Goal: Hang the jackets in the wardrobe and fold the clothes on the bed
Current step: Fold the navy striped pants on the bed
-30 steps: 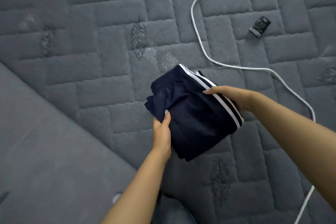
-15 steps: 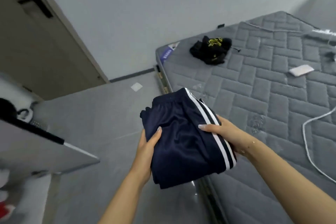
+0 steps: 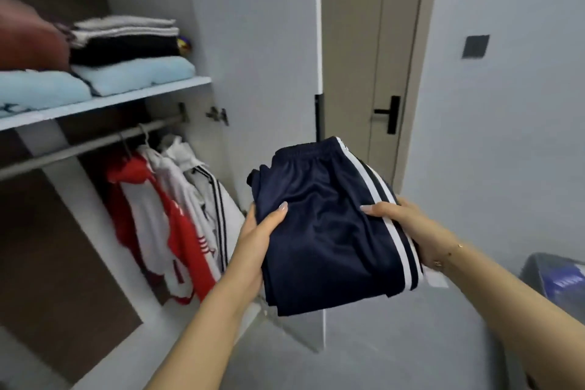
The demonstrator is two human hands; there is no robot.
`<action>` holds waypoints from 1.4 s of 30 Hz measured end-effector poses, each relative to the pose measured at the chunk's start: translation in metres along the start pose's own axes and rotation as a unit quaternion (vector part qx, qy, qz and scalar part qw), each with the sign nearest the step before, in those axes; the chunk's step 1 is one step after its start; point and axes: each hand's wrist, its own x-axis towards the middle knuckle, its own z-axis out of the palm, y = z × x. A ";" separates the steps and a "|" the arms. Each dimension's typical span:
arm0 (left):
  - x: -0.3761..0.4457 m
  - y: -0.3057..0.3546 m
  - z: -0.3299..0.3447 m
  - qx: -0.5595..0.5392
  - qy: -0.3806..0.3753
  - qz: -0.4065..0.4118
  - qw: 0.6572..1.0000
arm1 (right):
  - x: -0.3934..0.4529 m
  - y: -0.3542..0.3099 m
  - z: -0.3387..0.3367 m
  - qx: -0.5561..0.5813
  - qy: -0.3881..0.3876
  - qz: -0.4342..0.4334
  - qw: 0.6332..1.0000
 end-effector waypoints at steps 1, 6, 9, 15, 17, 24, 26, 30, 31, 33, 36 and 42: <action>0.010 0.019 -0.017 -0.001 0.026 0.023 0.999 | 0.027 -0.016 0.021 -0.007 -0.032 -0.011 0.999; 0.059 0.116 -0.090 0.036 0.126 0.126 0.983 | 0.152 -0.082 0.117 -0.008 -0.178 -0.061 0.982; 0.083 0.179 -0.120 0.069 0.182 0.175 0.965 | 0.215 -0.128 0.173 -0.005 -0.261 -0.094 0.961; 0.118 0.331 -0.159 0.160 0.314 0.259 0.899 | 0.301 -0.247 0.293 0.004 -0.378 -0.141 0.915; 0.123 0.388 -0.173 0.188 0.346 0.274 0.877 | 0.318 -0.292 0.337 0.016 -0.406 -0.156 0.901; 0.138 0.548 -0.254 0.254 0.453 0.174 0.837 | 0.361 -0.396 0.493 0.023 -0.449 -0.170 0.877; 0.149 0.564 -0.297 0.265 0.475 0.131 0.829 | 0.379 -0.397 0.531 -0.021 -0.435 -0.159 0.886; 0.173 0.542 -0.388 0.269 0.507 0.042 0.818 | 0.418 -0.366 0.587 -0.116 -0.388 -0.127 0.906; 0.178 0.535 -0.406 0.275 0.507 0.030 0.816 | 0.424 -0.356 0.599 -0.131 -0.374 -0.134 0.908; 0.185 0.529 -0.433 0.300 0.510 0.034 0.806 | 0.440 -0.330 0.610 -0.131 -0.386 -0.171 0.897; 0.185 0.532 -0.438 0.304 0.497 0.051 0.811 | 0.458 -0.310 0.600 -0.051 -0.422 -0.236 0.874; 0.141 0.527 -0.396 0.245 0.436 0.006 0.866 | 0.425 -0.345 0.572 -0.044 -0.486 -0.096 0.867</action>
